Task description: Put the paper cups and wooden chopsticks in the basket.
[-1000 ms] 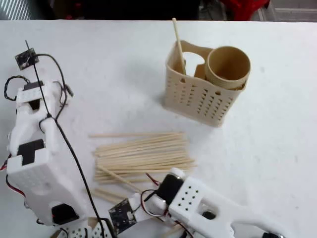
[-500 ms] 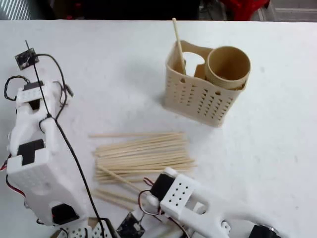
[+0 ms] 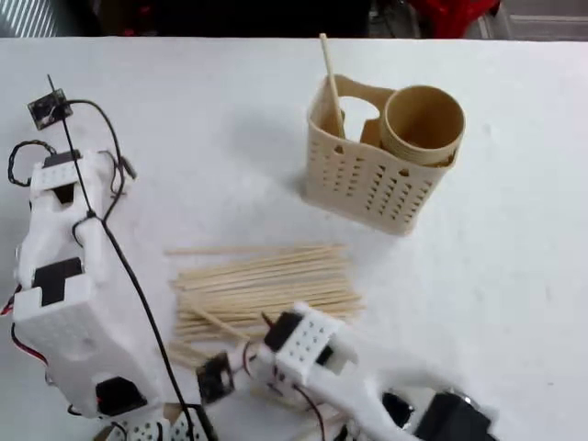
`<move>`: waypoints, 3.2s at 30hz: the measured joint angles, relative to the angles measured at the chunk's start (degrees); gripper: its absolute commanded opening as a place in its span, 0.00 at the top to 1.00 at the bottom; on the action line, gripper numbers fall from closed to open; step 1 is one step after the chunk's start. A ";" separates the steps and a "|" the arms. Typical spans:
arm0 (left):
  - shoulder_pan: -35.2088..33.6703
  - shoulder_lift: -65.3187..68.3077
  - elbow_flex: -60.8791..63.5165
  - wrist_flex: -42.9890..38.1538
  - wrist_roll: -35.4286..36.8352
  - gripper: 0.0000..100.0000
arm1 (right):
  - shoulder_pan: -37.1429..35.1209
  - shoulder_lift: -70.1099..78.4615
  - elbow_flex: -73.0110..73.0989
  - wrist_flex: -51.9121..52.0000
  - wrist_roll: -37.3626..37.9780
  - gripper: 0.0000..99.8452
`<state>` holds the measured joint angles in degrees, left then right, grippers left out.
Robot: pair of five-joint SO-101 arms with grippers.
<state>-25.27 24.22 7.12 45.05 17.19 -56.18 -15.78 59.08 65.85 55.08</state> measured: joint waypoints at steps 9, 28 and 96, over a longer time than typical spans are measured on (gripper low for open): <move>0.00 0.00 0.00 0.00 0.00 0.78 | 13.89 8.70 -15.82 -2.99 -0.97 0.98; 0.00 0.00 0.00 0.00 0.00 0.78 | -4.66 -8.62 -9.58 1.32 -6.07 0.97; -0.44 0.00 -0.09 0.00 0.09 0.78 | 7.65 -3.34 0.09 -9.67 -13.80 0.98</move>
<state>-25.71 24.22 7.03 45.05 17.27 -48.53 -19.12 59.16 56.18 41.27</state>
